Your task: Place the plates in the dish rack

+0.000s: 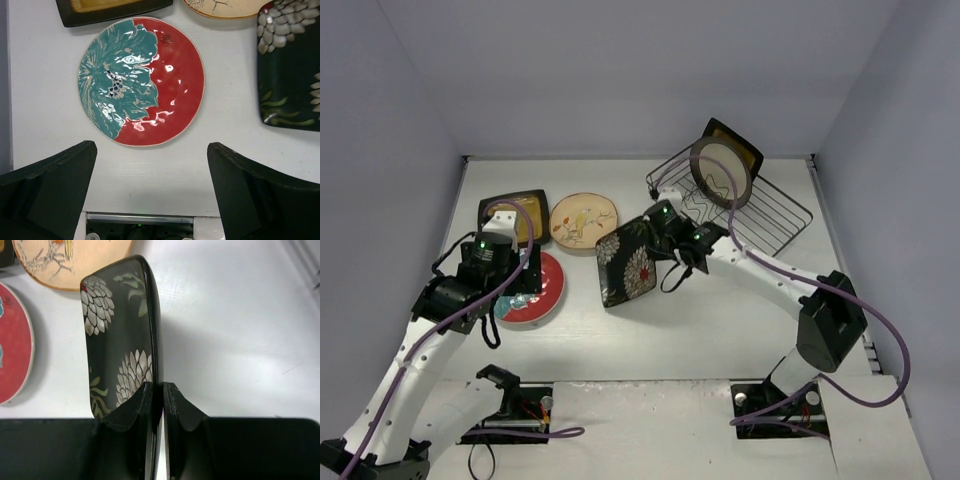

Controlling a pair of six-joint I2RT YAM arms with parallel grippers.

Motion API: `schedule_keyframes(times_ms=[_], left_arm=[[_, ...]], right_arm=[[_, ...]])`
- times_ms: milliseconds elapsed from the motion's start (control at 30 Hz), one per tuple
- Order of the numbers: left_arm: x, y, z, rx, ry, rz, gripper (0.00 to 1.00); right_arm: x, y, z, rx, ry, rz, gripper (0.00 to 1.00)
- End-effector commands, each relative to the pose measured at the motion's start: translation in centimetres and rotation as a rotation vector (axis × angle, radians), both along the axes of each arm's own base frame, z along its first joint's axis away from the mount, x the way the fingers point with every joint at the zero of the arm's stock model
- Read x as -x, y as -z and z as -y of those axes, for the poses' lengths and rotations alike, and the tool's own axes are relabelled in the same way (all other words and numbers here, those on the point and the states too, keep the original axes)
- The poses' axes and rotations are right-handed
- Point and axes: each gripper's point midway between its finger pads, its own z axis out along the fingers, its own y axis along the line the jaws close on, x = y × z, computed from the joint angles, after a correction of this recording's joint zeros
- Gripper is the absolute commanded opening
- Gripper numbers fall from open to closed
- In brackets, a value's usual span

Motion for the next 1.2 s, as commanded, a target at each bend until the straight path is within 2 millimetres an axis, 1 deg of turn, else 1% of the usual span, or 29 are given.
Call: schedule_keyframes(times_ms=[0,67,100,133,167,200,267,300,333,400,433,467,533,567,600,633,667,733,767,867,900,933,967,1000,1033,1067,1100,1167], left_arm=[[-1.5,-1.4,0.6,0.014,0.011,0.061,0.97],[-1.6,-1.5,0.7,0.016,0.011,0.062,0.97],[-1.7,-1.5,0.8,0.019,0.013,0.063,0.97],[-1.8,-1.5,0.8,0.019,0.013,0.064,0.97],[-1.9,-1.5,0.8,0.018,0.014,0.063,0.97],[-1.9,-1.5,0.9,0.018,0.015,0.062,0.97],[-2.0,-1.5,0.9,0.016,0.015,0.061,0.97],[-2.1,-1.5,0.9,0.016,0.015,0.063,0.97],[-2.2,-1.6,0.9,0.015,0.013,0.063,0.97],[-2.3,-1.6,0.9,0.014,0.011,0.062,0.97],[-2.3,-1.6,0.9,0.013,0.012,0.059,0.97],[-2.3,-1.6,0.9,0.010,0.010,0.059,0.97],[-2.4,-1.6,0.9,0.007,0.009,0.059,0.97],[-2.5,-1.8,0.8,0.003,0.003,0.064,0.97],[-2.4,-1.7,0.7,-0.002,0.002,0.061,0.97],[-2.5,-1.7,0.6,-0.004,-0.001,0.063,0.97],[-2.5,-1.8,0.5,-0.008,-0.006,0.065,0.97],[-2.6,-1.8,0.5,-0.012,-0.008,0.066,0.97],[-2.7,-1.8,0.4,-0.015,-0.010,0.065,0.97],[-2.8,-1.7,0.4,-0.021,-0.013,0.062,0.97],[-2.9,-1.6,0.3,-0.026,-0.016,0.062,0.97],[-3.0,-1.6,0.3,-0.028,-0.019,0.060,0.97],[-3.1,-1.6,0.3,-0.029,-0.017,0.063,0.97],[-3.2,-1.7,0.3,-0.032,-0.018,0.063,0.97],[-3.3,-1.6,0.4,-0.036,-0.017,0.058,0.97],[-3.4,-1.6,0.3,-0.039,-0.020,0.060,0.97],[-3.5,-1.6,0.3,-0.040,-0.021,0.059,0.97],[-3.7,-1.6,0.3,-0.045,-0.022,0.055,0.97]], right_arm=[[-3.5,-11.1,1.0,0.084,-0.088,0.314,0.00],[-4.2,-13.7,1.1,0.126,-0.130,0.390,0.00],[-4.9,-16.6,1.5,0.172,-0.160,0.475,0.00],[-5.3,-17.9,1.6,0.199,-0.177,0.516,0.00],[-5.8,-20.4,1.7,0.209,-0.180,0.578,0.00],[-6.3,-21.7,2.3,0.297,-0.226,0.639,0.00],[-7.1,-23.9,2.8,0.375,-0.238,0.721,0.00],[-7.5,-25.5,3.3,0.410,-0.231,0.764,0.00],[-8.2,-26.4,4.4,0.502,-0.249,0.801,0.00],[-9.3,-28.0,5.1,0.581,-0.252,0.857,0.00],[-10.0,-29.0,6.2,0.667,-0.266,0.891,0.00],[-10.5,-30.3,6.6,0.694,-0.252,0.937,0.00],[-11.4,-31.6,7.8,0.796,-0.270,0.984,0.00],[-12.2,-32.9,8.9,0.816,-0.232,1.017,0.00],[-12.7,-33.4,9.4,0.841,-0.233,1.024,0.00],[-13.1,-34.5,9.8,0.879,-0.236,1.046,0.00],[-13.7,-35.0,10.9,0.906,-0.218,1.047,0.00],[-14.5,-35.7,11.6,0.954,-0.212,1.058,0.00],[-15.0,-36.0,12.5,1.004,-0.212,1.055,0.00],[-16.4,-35.6,13.1,1.039,-0.245,1.051,0.00],[-17.1,-35.3,14.2,1.049,-0.244,1.036,0.00],[-17.8,-34.5,14.4,1.055,-0.258,1.017,0.00],[-18.3,-34.1,14.8,1.063,-0.262,1.009,0.00],[-18.8,-33.8,15.7,1.081,-0.257,0.991,0.00],[-19.4,-32.9,15.9,1.088,-0.263,0.972,0.00],[-19.8,-32.6,16.2,1.086,-0.262,0.965,0.00],[-20.4,-31.8,16.7,1.082,-0.268,0.948,0.00],[-20.8,-31.2,17.2,1.079,-0.260,0.928,0.00]])
